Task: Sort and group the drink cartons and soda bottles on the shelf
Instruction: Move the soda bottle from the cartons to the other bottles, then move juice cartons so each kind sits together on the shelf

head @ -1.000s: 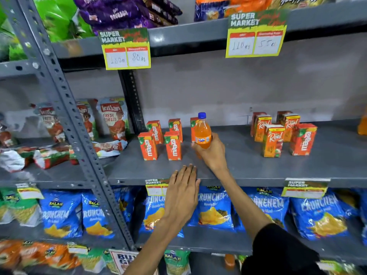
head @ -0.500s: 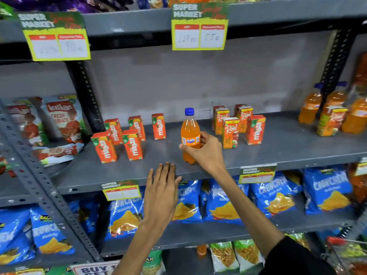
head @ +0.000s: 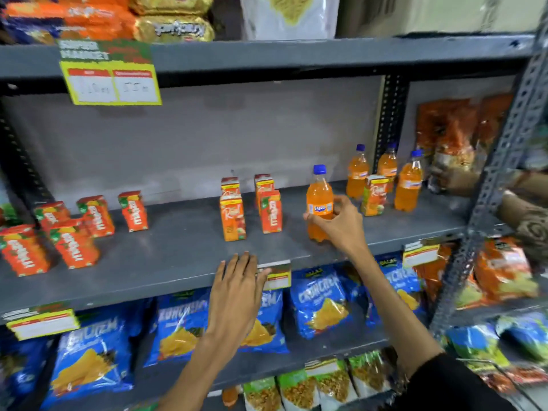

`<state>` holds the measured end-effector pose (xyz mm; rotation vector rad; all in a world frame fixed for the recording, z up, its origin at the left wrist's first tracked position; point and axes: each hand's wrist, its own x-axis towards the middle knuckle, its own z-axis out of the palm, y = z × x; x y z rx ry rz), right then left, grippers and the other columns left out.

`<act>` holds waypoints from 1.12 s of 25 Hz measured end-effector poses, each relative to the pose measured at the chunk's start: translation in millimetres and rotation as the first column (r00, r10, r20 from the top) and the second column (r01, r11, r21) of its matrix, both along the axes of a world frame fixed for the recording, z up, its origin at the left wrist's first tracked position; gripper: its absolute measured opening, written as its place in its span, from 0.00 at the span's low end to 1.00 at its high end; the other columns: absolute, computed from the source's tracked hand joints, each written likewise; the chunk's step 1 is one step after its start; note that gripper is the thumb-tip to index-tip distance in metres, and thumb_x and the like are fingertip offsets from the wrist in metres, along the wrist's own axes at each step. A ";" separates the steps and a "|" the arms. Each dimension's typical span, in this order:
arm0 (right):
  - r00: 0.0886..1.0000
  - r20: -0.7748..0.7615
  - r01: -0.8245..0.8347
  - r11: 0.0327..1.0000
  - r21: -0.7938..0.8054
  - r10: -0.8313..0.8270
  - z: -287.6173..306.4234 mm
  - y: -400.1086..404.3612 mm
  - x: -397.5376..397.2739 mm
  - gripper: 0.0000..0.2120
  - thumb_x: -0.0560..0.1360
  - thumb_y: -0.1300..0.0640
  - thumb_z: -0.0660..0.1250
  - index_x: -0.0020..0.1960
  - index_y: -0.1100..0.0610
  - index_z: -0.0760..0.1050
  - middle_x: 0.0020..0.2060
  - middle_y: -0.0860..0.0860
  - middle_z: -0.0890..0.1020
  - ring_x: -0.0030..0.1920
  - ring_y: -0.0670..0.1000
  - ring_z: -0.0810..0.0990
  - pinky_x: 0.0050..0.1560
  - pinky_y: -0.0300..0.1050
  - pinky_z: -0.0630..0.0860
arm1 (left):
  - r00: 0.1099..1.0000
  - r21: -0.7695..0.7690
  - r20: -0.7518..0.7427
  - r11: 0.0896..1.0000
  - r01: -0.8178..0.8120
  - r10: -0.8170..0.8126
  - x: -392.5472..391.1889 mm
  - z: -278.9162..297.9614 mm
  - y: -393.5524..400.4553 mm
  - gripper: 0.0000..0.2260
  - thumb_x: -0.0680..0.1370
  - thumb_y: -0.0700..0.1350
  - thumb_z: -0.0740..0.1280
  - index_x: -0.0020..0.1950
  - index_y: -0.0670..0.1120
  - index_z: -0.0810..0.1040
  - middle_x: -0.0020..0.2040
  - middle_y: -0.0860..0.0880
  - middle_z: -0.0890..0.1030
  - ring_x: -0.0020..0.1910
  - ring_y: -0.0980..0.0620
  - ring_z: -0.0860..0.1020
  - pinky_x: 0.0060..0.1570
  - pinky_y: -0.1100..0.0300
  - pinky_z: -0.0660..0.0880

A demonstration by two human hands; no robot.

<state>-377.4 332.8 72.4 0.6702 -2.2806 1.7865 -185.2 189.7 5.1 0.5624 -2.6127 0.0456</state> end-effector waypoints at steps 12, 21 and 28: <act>0.992 -0.050 0.114 0.991 -0.064 -0.117 -14.5 31.6 -93.9 0.20 0.70 0.54 0.78 0.59 0.55 0.77 0.49 0.49 0.82 0.42 0.42 0.78 0.40 0.27 0.67 | 0.996 -0.044 0.084 0.999 0.026 -0.022 -73.0 -1.0 54.2 0.34 0.82 0.62 0.38 0.77 0.45 0.65 0.78 0.46 0.68 0.77 0.47 0.65 0.78 0.48 0.59; 0.988 -0.037 0.148 0.989 0.016 -0.148 -23.3 33.4 -81.4 0.31 0.74 0.54 0.74 0.73 0.58 0.67 0.63 0.56 0.80 0.63 0.56 0.78 0.60 0.44 0.70 | 0.993 -0.050 0.119 0.999 0.020 -0.014 -72.6 -6.5 50.5 0.29 0.84 0.60 0.44 0.80 0.46 0.59 0.80 0.47 0.63 0.80 0.48 0.59 0.79 0.48 0.55; 0.996 0.003 0.087 0.991 -0.105 -0.087 -49.8 17.8 -13.7 0.26 0.76 0.58 0.71 0.73 0.55 0.70 0.65 0.52 0.80 0.64 0.49 0.80 0.62 0.41 0.76 | 0.996 -0.044 0.087 0.999 0.010 -0.006 -57.5 1.0 43.8 0.26 0.85 0.58 0.48 0.77 0.45 0.66 0.77 0.47 0.70 0.77 0.48 0.66 0.77 0.48 0.61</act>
